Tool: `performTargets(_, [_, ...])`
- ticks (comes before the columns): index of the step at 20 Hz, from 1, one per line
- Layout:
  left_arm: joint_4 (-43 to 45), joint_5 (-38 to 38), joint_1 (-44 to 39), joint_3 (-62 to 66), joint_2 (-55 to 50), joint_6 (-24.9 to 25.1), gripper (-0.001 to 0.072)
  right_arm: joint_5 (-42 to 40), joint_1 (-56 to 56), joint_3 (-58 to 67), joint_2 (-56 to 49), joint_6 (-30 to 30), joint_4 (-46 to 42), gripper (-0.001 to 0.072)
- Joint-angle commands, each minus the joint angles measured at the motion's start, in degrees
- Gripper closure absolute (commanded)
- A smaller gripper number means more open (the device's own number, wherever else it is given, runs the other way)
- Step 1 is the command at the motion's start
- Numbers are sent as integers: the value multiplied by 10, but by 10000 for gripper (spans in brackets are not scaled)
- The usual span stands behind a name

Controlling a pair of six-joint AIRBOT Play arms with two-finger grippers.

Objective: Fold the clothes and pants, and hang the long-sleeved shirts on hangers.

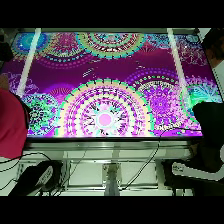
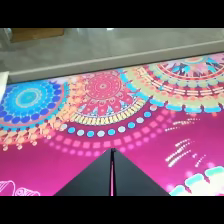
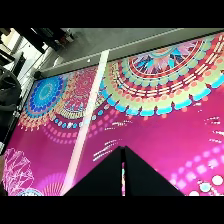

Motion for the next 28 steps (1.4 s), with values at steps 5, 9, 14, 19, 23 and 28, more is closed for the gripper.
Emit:
performTargets(5, [42,-14,0,0,-2,0,700,0,0,0,0,0,0,693])
performTargets(9, [162,-121,1,-3,-21,0,700,0,0,0,0,0,0,693])
performTargets(14, [183,-232,1,-3,-71,-14,700,0,0,0,0,0,0,693])
performTargets(19, [255,-269,3,-3,-111,-61,699,0,0,0,0,0,0,693])
performTargets(23, [324,-271,37,-31,-118,-63,700,0,0,0,0,0,2,692])
performTargets(28, [358,-227,156,-95,-118,-106,423,2,0,0,0,0,2,402])
